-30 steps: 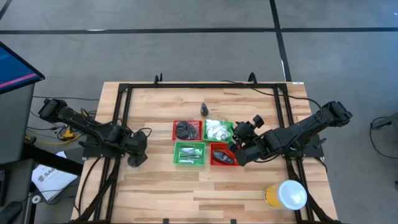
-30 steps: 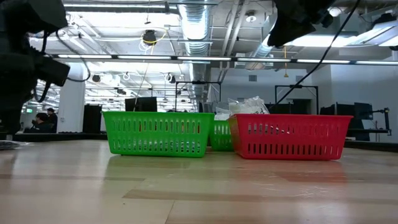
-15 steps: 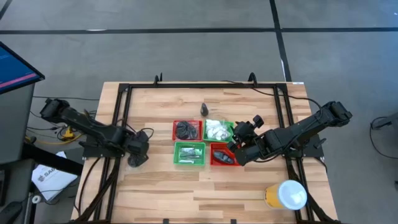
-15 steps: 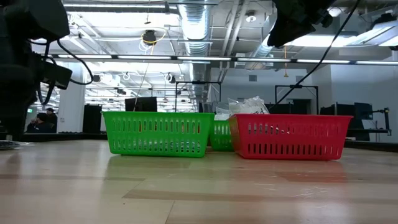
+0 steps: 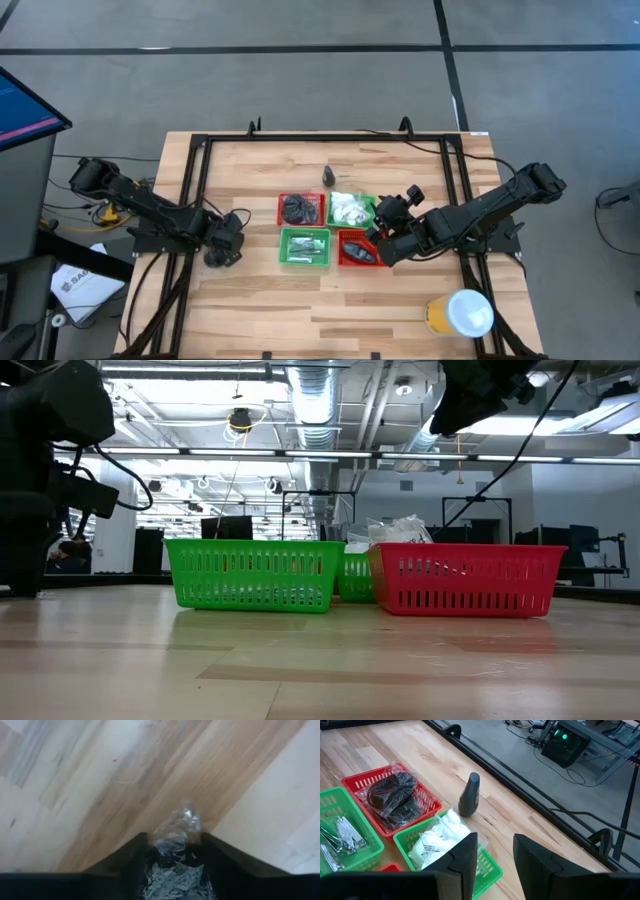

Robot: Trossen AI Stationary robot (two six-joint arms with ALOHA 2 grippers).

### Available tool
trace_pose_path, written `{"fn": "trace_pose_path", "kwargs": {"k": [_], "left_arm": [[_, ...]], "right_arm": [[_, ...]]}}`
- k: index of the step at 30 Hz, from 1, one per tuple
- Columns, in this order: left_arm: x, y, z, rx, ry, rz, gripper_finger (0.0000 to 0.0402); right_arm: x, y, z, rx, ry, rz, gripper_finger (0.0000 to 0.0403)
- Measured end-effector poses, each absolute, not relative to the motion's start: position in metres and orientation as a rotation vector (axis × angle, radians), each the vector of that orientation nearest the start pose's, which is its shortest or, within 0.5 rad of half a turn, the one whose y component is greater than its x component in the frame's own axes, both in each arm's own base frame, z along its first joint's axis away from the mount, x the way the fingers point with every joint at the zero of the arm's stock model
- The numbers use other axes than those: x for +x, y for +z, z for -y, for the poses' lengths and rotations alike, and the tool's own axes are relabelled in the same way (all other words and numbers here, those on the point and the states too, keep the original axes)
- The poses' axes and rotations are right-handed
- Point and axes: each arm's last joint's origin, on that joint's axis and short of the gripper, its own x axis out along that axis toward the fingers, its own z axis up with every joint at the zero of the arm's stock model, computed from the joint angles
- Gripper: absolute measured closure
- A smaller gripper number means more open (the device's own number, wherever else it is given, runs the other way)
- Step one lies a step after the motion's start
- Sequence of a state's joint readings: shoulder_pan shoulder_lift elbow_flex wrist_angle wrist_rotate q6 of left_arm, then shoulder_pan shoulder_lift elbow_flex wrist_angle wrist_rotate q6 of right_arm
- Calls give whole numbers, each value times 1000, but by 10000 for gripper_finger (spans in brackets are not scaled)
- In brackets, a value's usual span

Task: Pick & Place Travel size toiletries
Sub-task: Put the black hairbrush into the left red basket

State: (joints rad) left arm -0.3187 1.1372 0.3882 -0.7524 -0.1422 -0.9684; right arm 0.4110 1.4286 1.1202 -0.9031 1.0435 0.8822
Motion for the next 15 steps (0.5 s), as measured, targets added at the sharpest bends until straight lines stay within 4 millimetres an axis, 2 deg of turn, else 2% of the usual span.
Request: {"fn": "trace_pose_path", "kwargs": {"k": [6, 10, 15], "left_arm": [[127, 124, 37, -419, 585, -1382, 376], [132, 130, 39, -418, 569, -1379, 395], [147, 145, 45, -446, 474, -1337, 401]], "right_arm": [[251, 271, -82, -19, -864, -577, 287], [251, 271, -82, -19, -864, -577, 287], [251, 271, -82, -19, -864, -577, 287]]}}
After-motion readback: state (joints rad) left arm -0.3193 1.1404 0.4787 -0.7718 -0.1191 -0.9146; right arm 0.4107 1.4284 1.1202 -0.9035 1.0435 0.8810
